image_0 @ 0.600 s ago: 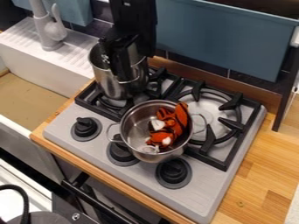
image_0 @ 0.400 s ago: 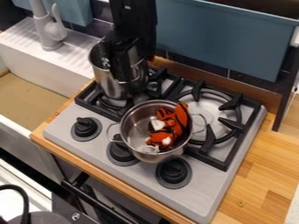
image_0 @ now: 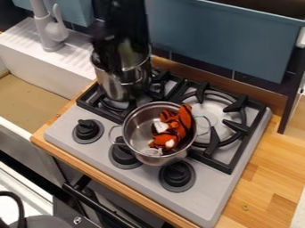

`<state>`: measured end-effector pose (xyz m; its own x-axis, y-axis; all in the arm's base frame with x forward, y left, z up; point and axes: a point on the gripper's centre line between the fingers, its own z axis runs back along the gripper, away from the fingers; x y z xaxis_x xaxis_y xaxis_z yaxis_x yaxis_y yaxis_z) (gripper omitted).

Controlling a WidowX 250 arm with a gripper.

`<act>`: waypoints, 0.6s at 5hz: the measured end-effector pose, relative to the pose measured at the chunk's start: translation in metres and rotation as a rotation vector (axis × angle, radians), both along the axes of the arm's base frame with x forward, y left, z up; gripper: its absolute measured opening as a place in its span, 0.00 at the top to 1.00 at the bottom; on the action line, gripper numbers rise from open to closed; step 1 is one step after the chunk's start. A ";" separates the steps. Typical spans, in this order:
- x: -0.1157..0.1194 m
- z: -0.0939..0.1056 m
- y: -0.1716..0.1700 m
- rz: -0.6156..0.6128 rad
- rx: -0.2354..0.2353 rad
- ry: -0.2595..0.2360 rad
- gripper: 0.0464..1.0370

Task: Moved the silver pot to the right burner

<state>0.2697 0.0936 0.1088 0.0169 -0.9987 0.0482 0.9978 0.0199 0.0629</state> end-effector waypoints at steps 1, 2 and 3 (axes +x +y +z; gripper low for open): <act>0.002 0.005 0.021 -0.049 0.009 -0.016 0.04; 0.001 0.010 0.042 -0.094 -0.005 -0.018 0.04; -0.005 0.004 0.059 -0.120 0.008 -0.007 0.04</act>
